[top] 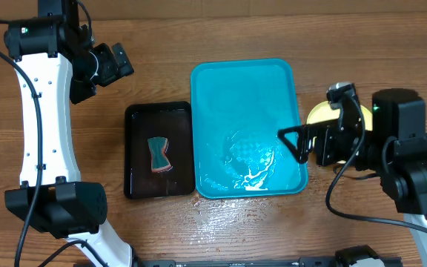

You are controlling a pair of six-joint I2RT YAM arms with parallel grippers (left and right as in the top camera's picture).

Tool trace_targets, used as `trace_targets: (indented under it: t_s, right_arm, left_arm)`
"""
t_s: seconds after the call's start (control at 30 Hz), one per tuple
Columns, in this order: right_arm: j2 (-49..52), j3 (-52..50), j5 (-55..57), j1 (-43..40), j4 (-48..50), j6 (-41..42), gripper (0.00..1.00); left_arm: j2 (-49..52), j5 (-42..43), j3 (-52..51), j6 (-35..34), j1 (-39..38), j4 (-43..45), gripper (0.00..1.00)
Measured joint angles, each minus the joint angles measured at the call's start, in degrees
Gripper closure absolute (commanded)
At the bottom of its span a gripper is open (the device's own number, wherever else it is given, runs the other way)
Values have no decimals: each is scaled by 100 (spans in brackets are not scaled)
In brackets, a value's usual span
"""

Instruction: Clean dirty plates on tray and stack at the side

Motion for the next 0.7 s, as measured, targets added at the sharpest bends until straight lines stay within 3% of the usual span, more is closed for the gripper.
trace_targets:
  t_s: [0.4,0.7]
  right_arm:
    - [-1397,-315,1169,-404,1604,-634,0]
    - [-3340,-2575,1810,-417,2559,-737,0]
  left_arm:
    - [0,0,0,0,0,-2,0]
    - [0,-2,0,0,0,-15,0]
